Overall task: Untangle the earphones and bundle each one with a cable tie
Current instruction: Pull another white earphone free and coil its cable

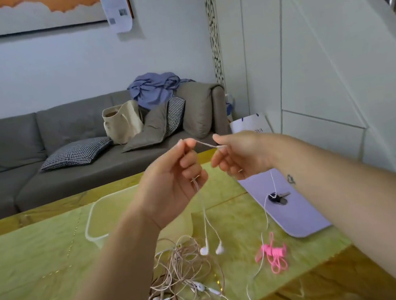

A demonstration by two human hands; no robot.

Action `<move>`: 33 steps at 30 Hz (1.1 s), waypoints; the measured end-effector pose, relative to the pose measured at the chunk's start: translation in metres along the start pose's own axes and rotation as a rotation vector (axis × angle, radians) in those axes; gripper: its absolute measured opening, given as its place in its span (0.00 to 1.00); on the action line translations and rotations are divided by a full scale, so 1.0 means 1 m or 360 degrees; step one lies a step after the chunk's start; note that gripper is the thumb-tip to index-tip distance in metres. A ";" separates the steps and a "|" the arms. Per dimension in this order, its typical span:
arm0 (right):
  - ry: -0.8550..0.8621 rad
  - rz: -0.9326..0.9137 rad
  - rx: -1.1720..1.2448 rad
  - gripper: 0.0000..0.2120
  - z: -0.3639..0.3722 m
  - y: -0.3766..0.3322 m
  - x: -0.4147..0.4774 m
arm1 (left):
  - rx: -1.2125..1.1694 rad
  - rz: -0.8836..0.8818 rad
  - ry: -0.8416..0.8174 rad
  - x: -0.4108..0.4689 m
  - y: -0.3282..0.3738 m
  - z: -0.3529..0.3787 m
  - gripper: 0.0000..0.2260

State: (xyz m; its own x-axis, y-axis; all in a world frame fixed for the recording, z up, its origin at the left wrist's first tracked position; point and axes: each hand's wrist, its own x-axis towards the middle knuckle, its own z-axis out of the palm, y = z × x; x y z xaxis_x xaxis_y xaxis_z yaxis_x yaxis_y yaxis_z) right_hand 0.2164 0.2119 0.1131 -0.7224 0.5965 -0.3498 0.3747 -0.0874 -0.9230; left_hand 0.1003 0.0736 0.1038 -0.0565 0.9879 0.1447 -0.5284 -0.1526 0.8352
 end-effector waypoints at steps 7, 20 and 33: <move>0.0058 0.0180 0.0296 0.28 0.000 0.041 0.022 | 0.0069 0.0247 -0.0002 -0.018 0.040 -0.007 0.08; -0.0294 0.0158 0.0724 0.40 0.033 0.055 0.028 | 0.0056 0.0341 0.0261 -0.025 0.071 -0.004 0.12; 0.0251 -0.1184 0.0142 0.13 0.063 -0.020 -0.026 | 0.0162 -0.0182 0.0062 -0.029 0.049 -0.001 0.10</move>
State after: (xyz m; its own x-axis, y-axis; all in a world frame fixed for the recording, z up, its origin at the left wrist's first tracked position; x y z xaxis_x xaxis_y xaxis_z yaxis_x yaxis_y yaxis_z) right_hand 0.1910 0.1483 0.1305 -0.6720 0.6296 0.3899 -0.2312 0.3217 -0.9182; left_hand 0.0753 0.0376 0.1401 -0.0350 0.9990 0.0268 -0.4449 -0.0396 0.8947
